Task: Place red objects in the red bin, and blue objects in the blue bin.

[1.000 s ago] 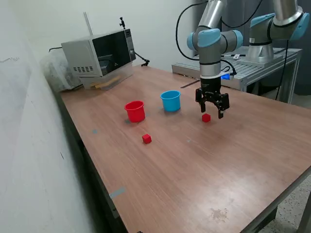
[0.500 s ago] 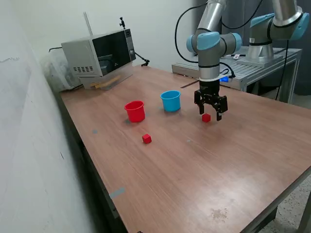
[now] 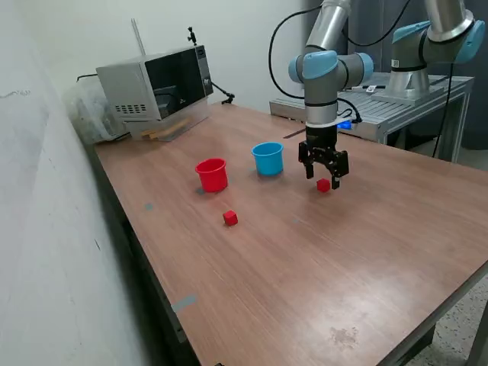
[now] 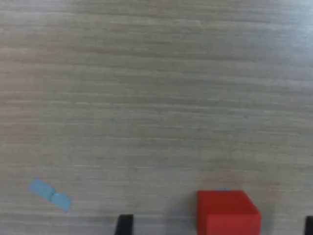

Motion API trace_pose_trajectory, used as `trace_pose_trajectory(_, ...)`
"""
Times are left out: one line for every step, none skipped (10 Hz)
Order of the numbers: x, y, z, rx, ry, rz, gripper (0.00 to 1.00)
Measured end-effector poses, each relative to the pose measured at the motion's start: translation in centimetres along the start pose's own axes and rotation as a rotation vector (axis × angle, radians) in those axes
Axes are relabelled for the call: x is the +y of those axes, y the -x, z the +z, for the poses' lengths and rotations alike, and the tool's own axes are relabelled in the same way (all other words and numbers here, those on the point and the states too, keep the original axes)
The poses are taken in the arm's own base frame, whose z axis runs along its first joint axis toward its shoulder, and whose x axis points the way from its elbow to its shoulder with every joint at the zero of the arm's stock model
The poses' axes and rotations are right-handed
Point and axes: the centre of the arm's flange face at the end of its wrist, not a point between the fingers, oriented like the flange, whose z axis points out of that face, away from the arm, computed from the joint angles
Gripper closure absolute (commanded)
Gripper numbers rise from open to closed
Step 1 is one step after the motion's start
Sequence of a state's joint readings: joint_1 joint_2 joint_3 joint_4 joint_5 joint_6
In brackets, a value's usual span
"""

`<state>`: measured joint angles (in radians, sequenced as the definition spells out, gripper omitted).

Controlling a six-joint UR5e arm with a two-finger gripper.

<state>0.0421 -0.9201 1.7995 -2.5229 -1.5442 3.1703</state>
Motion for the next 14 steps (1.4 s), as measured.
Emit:
trace_pose_trajectory(0.1, 0.3, 0.0, 0.000, 0.000, 0.004, 1.00)
trace_pose_trajectory(0.1, 0.4, 0.0, -0.001, 0.000, 0.006, 1.00)
trace_pose_trajectory(0.1, 0.5, 0.1, -0.001, -0.001, 0.008, 1.00)
trace_pose_trajectory(0.1, 0.6, 0.1, -0.001, -0.001, 0.008, 1.00)
trace_pose_trajectory(0.1, 0.6, 0.1, -0.001, -0.001, 0.007, 1.00)
trace_pose_trajectory(0.1, 0.7, 0.0, -0.001, -0.001, 0.002, 1.00)
trace_pose_trajectory(0.0, 0.7, 0.0, -0.003, -0.002, -0.011, 1.00)
trace_pose_trajectory(-0.1, 0.7, 0.0, -0.010, -0.002, -0.027, 1.00)
trace_pose_trajectory(-0.2, 0.7, -0.4, -0.019, 0.000, -0.042, 1.00)
trace_pose_trajectory(-0.3, 0.7, -1.7, -0.027, 0.016, -0.056, 1.00)
trace_pose_trajectory(-0.2, 0.7, -3.7, -0.033, 0.043, -0.070, 1.00)
trace_pose_trajectory(-0.1, 0.7, -6.0, -0.038, 0.068, -0.081, 1.00)
trace_pose_trajectory(0.0, 0.8, -8.1, -0.042, 0.088, -0.088, 1.00)
trace_pose_trajectory(0.3, 1.2, -10.0, -0.046, 0.105, -0.088, 1.00)
